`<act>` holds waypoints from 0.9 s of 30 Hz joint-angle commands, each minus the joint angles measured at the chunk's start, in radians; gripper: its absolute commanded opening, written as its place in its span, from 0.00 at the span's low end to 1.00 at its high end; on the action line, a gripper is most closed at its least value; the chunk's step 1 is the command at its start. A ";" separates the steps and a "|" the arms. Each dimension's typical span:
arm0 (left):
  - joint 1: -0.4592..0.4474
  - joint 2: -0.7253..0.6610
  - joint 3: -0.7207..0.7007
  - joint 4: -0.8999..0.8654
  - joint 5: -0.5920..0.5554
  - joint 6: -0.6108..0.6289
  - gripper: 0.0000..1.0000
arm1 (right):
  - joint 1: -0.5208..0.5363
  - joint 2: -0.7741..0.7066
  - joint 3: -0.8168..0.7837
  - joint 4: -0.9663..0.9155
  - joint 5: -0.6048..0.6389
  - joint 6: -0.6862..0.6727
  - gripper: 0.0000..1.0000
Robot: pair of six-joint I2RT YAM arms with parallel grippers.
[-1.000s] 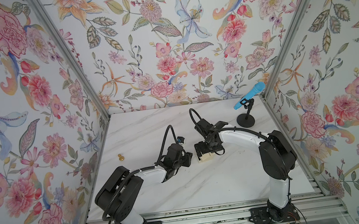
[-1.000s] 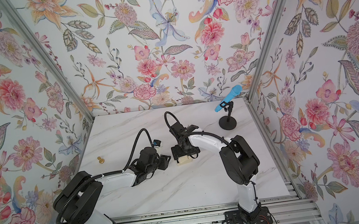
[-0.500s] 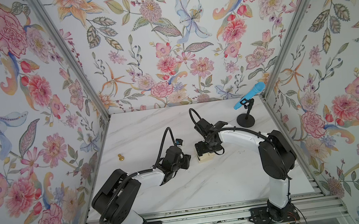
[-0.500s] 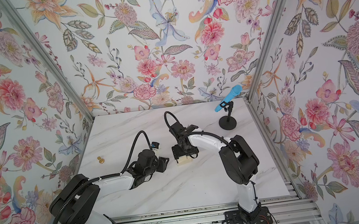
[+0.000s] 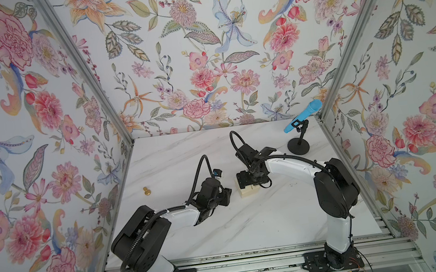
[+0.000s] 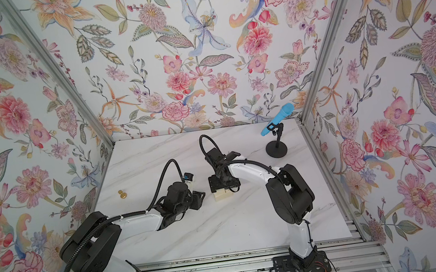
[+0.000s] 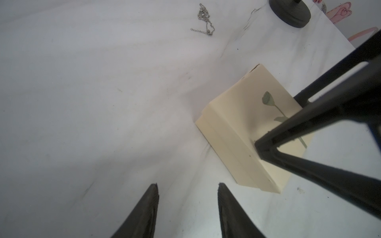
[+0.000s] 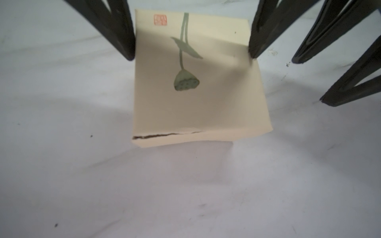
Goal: Take the necklace out of the lift-off lid jewelry box
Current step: Close the lid on the jewelry box.
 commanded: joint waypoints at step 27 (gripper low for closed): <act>-0.009 0.134 0.292 -0.116 -0.039 0.075 0.49 | -0.034 -0.076 -0.010 0.003 0.010 -0.055 0.47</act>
